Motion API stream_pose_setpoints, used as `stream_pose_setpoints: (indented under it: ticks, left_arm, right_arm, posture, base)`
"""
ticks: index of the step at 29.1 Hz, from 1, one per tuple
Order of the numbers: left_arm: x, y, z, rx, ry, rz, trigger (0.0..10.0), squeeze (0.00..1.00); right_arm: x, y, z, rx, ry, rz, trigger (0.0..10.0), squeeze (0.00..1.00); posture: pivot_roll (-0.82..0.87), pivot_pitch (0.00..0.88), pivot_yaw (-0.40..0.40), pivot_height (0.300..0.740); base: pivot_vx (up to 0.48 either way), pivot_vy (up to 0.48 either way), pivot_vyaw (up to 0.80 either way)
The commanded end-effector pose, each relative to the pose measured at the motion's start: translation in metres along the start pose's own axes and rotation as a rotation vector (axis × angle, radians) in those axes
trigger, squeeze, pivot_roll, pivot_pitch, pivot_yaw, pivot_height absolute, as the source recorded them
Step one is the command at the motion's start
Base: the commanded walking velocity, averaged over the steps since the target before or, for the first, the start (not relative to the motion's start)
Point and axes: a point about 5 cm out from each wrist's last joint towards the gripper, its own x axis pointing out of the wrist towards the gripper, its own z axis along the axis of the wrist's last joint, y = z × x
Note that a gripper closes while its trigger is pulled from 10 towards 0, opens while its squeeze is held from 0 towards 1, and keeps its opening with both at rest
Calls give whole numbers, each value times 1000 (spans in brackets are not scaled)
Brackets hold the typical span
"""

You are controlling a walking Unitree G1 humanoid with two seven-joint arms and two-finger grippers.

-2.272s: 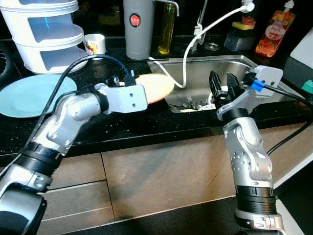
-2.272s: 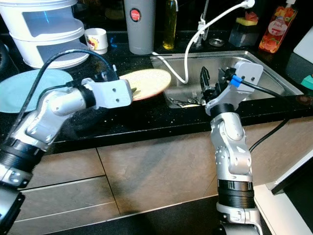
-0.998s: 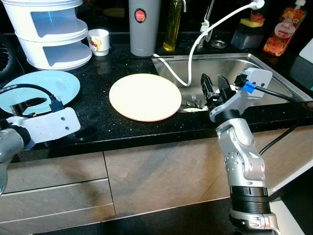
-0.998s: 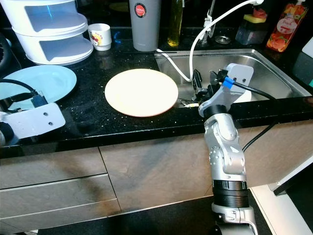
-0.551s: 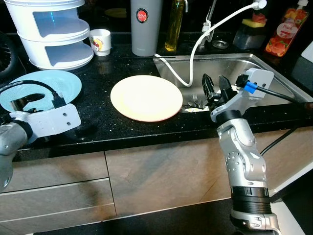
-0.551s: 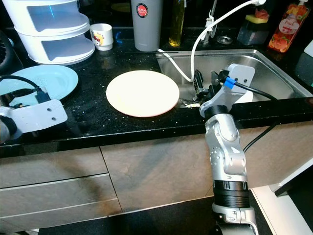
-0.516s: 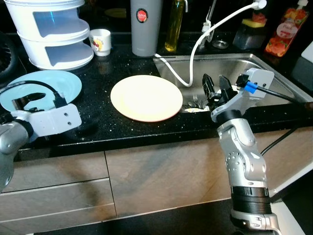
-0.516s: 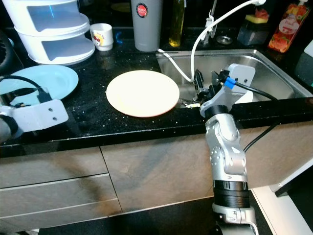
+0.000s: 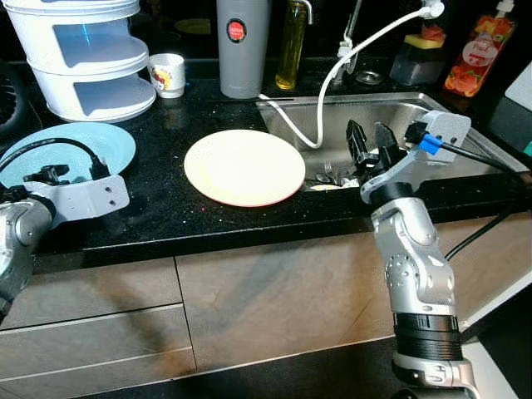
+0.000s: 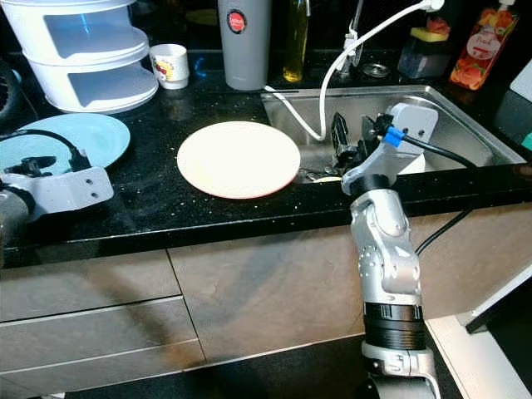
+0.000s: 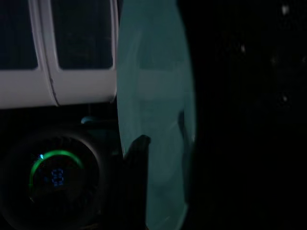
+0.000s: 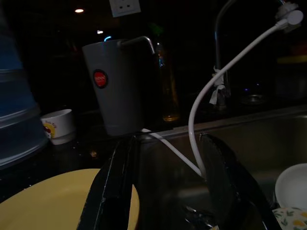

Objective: Kitchen organization

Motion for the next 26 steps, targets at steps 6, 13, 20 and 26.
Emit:
stream_pose_setpoints:
  ticks: [6, 13, 20, 26]
  left_arm:
    - [-3, -3, 33, -6, -154, 25, 0, 0]
    - [-16, 15, 60, 40, -291, 112, 10000, 0]
    - [-37, 43, 99, 122, -553, 234, 10000, 0]
    - [-41, 49, 115, 316, -731, 304, 10000, 0]
  right_arm:
    - [1, -5, 5, 1, -21, -14, 10000, 0]
    - [3, -5, 7, 10, -32, -11, 10000, 0]
    - [7, -11, 15, 26, -47, -7, 10000, 0]
    - [15, 1, 26, 413, 42, 217, 10000, 0]
  posture:
    - [181, 43, -59, 740]
    - [183, 45, -64, 740]
    - [183, 43, -79, 740]
    - [182, 35, -82, 740]
  base:
    - [0, 0, 0]
    - [0, 0, 0]
    - [0, 0, 0]
    - [0, 0, 0]
